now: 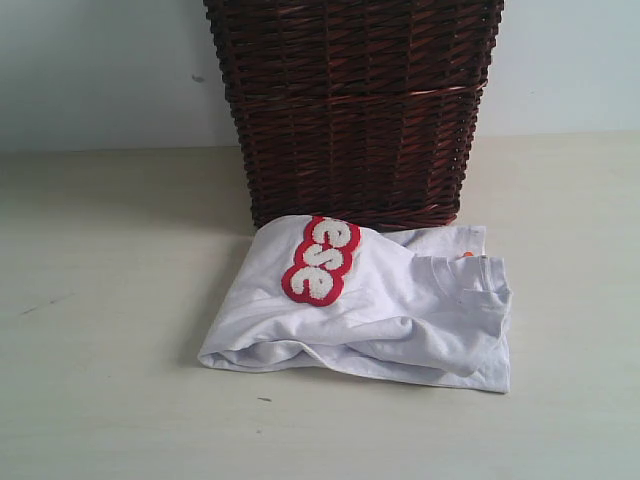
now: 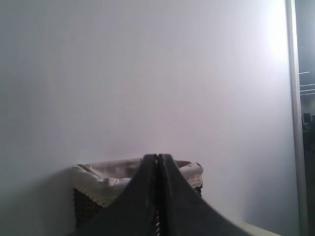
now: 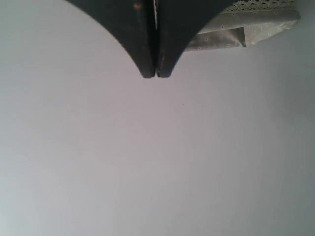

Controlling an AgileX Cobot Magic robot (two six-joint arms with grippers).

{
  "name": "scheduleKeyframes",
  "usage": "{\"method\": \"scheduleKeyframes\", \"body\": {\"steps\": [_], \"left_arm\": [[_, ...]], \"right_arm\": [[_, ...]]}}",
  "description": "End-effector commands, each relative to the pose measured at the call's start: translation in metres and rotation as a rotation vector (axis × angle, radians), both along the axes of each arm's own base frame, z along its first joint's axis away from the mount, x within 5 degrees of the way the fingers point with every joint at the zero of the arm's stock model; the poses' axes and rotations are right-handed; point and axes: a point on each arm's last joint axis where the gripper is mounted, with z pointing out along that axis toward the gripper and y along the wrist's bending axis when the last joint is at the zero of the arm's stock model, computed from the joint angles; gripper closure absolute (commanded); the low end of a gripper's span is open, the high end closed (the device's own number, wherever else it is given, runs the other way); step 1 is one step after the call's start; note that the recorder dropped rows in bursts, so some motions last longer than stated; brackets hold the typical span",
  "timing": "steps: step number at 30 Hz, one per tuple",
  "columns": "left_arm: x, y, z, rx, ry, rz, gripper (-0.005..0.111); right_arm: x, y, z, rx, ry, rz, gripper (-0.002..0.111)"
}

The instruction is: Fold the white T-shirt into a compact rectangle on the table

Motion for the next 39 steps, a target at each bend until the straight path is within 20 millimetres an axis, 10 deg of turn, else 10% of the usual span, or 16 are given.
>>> {"method": "scheduleKeyframes", "body": {"steps": [1, 22, 39], "left_arm": [[-0.001, 0.0, -0.002, 0.011, 0.016, -0.003, 0.107], [0.002, -0.001, -0.005, 0.032, 0.013, 0.015, 0.107], [0.039, 0.005, -0.106, -0.011, 0.146, 0.638, 0.107]], "right_arm": [[-0.001, 0.0, 0.0, 0.001, 0.001, -0.007, 0.108], [-0.001, 0.0, 0.0, 0.0, 0.001, -0.007, 0.108], [-0.001, 0.0, 0.0, 0.0, -0.003, -0.007, 0.108]]}}
